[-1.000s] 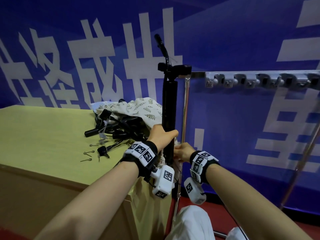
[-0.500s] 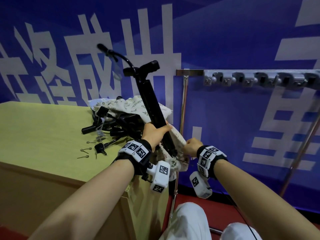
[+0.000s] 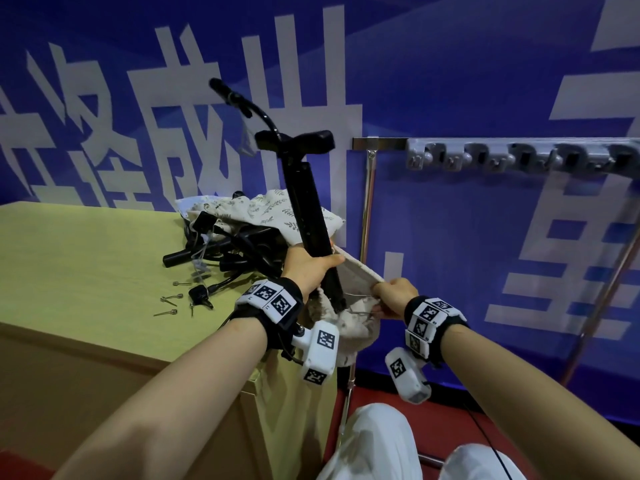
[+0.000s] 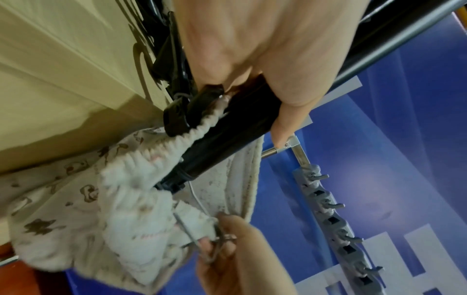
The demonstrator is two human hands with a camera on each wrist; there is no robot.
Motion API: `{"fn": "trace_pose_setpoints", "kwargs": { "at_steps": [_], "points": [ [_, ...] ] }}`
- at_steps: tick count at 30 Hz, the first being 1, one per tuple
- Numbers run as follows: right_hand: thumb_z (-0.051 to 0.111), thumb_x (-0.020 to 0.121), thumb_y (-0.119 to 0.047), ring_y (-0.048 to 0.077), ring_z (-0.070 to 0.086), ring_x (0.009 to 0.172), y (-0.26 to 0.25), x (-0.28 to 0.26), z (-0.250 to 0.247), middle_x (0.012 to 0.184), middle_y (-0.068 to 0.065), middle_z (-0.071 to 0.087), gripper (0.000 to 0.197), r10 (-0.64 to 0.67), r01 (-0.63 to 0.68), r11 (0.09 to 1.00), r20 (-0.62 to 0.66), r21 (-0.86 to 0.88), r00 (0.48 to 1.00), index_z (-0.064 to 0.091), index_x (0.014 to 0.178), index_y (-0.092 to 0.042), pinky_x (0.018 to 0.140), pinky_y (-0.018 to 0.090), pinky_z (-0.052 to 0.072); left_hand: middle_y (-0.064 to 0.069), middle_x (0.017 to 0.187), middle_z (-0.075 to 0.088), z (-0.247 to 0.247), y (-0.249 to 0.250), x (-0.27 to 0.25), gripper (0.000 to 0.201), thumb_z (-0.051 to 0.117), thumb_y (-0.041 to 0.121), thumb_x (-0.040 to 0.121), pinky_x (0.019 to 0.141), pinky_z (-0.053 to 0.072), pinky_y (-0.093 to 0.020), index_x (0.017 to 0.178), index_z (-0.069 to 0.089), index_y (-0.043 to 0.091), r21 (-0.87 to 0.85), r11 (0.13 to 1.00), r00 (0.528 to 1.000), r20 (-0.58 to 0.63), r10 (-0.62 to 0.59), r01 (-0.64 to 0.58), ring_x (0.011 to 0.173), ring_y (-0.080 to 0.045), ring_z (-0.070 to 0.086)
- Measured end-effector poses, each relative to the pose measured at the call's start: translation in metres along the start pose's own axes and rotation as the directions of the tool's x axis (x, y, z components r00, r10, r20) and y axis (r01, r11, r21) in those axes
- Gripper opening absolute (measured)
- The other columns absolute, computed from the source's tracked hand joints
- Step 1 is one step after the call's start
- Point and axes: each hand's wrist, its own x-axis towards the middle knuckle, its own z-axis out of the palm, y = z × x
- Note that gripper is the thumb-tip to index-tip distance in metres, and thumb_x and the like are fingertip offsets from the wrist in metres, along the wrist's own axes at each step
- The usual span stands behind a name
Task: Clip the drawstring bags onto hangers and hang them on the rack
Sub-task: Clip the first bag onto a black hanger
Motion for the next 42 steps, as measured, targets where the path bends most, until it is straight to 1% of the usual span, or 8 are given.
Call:
{"fn": "trace_pose_setpoints", "kwargs": {
  "at_steps": [4, 7, 10, 15, 21, 32, 39, 42],
  "points": [
    [0.045, 0.092, -0.003, 0.028, 0.065, 0.056, -0.016, -0.006, -0.004, 0.075, 0.016, 0.057, 0.010, -0.007, 0.001, 0.947, 0.018, 0.322, 1.000, 0.053, 0.086, -0.002, 0.045, 0.029, 0.054, -0.014, 0.099, 0.070, 0.001, -0.005, 0.002, 0.032, 0.080, 0.014, 0.072, 0.085, 0.055, -0.035, 0.100, 0.067, 0.004, 0.191, 0.982, 1.000, 0.003, 0.001, -0.002, 0.093, -0.025, 0.066],
    [0.037, 0.088, 0.009, 0.025, 0.065, 0.063, -0.027, -0.013, -0.007, 0.082, 0.018, 0.059, 0.019, -0.029, -0.049, 0.936, 0.213, 0.349, 0.977, 0.052, 0.094, -0.001, 0.050, 0.029, 0.057, -0.014, 0.099, 0.070, 0.003, -0.005, 0.002, 0.038, 0.082, 0.015, 0.070, 0.085, 0.056, -0.037, 0.102, 0.066, 0.005, 0.239, 0.971, 1.000, 0.004, 0.005, -0.005, 0.093, -0.025, 0.067],
    [0.041, 0.078, 0.017, 0.018, 0.057, 0.059, -0.028, -0.015, -0.014, 0.070, 0.008, 0.054, 0.029, -0.011, 0.102, 0.973, 0.399, -0.206, 0.917, 0.055, 0.088, -0.005, 0.049, 0.026, 0.047, -0.013, 0.101, 0.069, 0.004, -0.004, 0.002, 0.040, 0.082, 0.014, 0.070, 0.087, 0.055, -0.037, 0.105, 0.066, 0.004, 0.241, 0.970, 0.999, -0.017, 0.034, -0.029, 0.096, -0.025, 0.066],
    [0.052, 0.089, -0.004, 0.024, 0.064, 0.069, -0.019, -0.019, -0.016, 0.082, 0.012, 0.063, 0.009, 0.174, 0.251, 0.560, 0.408, -0.790, 0.896, 0.060, 0.093, -0.003, 0.054, 0.025, 0.055, -0.012, 0.104, 0.068, 0.001, -0.006, 0.002, 0.040, 0.080, 0.014, 0.073, 0.086, 0.052, -0.033, 0.108, 0.064, 0.003, 0.184, 0.983, 0.996, -0.083, 0.029, -0.013, 0.098, -0.025, 0.064],
    [0.039, 0.096, -0.009, 0.019, 0.054, 0.060, -0.027, -0.018, -0.018, 0.072, 0.009, 0.055, 0.023, -0.058, 0.124, 0.978, 0.352, -0.168, 0.934, 0.056, 0.080, -0.009, 0.061, 0.031, 0.052, -0.013, 0.096, 0.070, -0.005, -0.007, 0.005, 0.035, 0.081, 0.023, 0.073, 0.080, 0.055, -0.035, 0.097, 0.065, 0.003, 0.297, 0.955, 1.000, -0.006, 0.017, -0.015, 0.092, -0.026, 0.066],
    [0.033, 0.092, -0.005, 0.015, 0.033, 0.049, -0.048, -0.026, -0.008, 0.057, 0.003, 0.038, 0.029, -0.164, 0.152, 0.982, 0.114, 0.112, 0.980, 0.040, 0.065, -0.015, 0.047, 0.024, 0.028, -0.010, 0.117, 0.063, 0.003, 0.004, 0.005, 0.044, 0.068, 0.014, 0.085, 0.103, 0.044, -0.035, 0.125, 0.058, 0.000, 0.277, 0.961, 1.000, 0.001, -0.027, 0.026, 0.110, -0.024, 0.058],
    [0.036, 0.093, -0.010, 0.017, 0.046, 0.055, -0.044, -0.024, -0.019, 0.061, 0.005, 0.049, 0.028, -0.219, 0.215, 0.973, 0.040, 0.085, 0.975, 0.049, 0.069, -0.011, 0.053, 0.025, 0.042, -0.008, 0.089, 0.074, -0.003, 0.009, 0.007, 0.004, 0.073, 0.013, 0.076, 0.086, 0.054, -0.028, 0.079, 0.075, 0.013, 0.354, 0.935, 0.997, -0.078, 0.029, 0.001, 0.088, -0.020, 0.067],
    [0.038, 0.087, -0.008, 0.020, 0.047, 0.056, -0.042, -0.023, -0.026, 0.065, 0.009, 0.050, 0.019, -0.210, 0.210, 0.976, -0.008, 0.064, 0.978, 0.050, 0.072, -0.009, 0.057, 0.030, 0.046, -0.011, 0.102, 0.067, -0.008, 0.009, 0.011, 0.023, 0.077, 0.010, 0.071, 0.093, 0.052, -0.037, 0.083, 0.059, 0.019, 0.276, 0.959, 0.992, -0.126, -0.023, 0.057, 0.099, -0.026, 0.064]
  ]
}}
